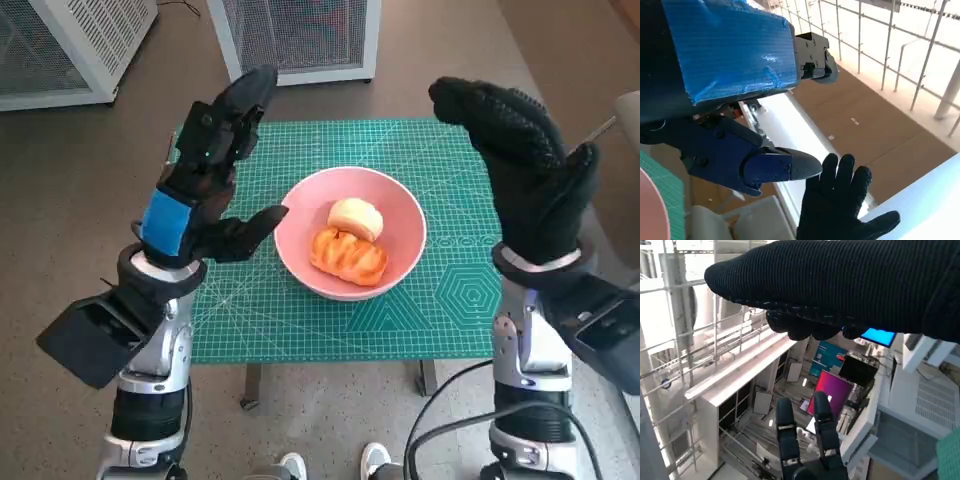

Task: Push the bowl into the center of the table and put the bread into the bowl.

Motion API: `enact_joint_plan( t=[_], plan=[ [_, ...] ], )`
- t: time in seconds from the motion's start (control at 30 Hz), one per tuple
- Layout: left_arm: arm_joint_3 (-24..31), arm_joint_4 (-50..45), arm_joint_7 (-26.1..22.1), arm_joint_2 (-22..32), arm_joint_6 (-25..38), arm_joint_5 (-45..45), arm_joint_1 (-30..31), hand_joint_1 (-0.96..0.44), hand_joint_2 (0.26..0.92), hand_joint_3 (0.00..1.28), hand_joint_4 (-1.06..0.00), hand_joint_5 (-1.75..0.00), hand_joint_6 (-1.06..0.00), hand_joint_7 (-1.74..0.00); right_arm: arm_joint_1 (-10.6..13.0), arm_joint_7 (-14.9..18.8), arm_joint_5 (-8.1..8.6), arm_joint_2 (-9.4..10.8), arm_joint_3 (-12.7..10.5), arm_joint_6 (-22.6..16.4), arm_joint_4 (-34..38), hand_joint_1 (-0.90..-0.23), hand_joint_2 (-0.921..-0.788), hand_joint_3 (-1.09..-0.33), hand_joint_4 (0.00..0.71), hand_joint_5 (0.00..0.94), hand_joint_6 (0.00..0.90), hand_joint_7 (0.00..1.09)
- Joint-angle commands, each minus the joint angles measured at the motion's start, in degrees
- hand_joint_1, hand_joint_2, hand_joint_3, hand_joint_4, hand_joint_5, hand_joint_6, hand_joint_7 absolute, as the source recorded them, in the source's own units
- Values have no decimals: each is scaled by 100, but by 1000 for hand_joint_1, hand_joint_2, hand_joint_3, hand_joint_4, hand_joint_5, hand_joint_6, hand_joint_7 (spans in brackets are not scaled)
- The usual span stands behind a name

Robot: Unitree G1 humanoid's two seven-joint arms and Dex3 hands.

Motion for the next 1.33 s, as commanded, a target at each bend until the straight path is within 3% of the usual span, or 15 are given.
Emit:
enact_joint_plan(
  t=[0.03,0.23,0.67,1.33],
  plan=[
    [52,-120,18,-47,4,-89,17,-631,921,403,-173,-70,0,-574,-68,-17,-119,-99,20,9,132,-418,-921,-450,372,0,76,637],
    [70,-172,33,-39,-25,-61,3,-627,921,400,-171,-63,-2,-582,-130,-15,-159,-111,57,34,158,-421,-921,-455,372,1,74,635],
    [189,2,13,-2,-171,-44,-83,-630,921,388,-177,-37,-34,-529,-172,31,-3,-78,120,168,108,-417,-921,-454,372,1,73,633],
    [248,-162,40,1,-96,-71,-43,-636,921,377,-213,-26,-104,-464,-48,48,25,-65,199,243,-31,-408,-921,-454,365,0,63,639]
  ],
)
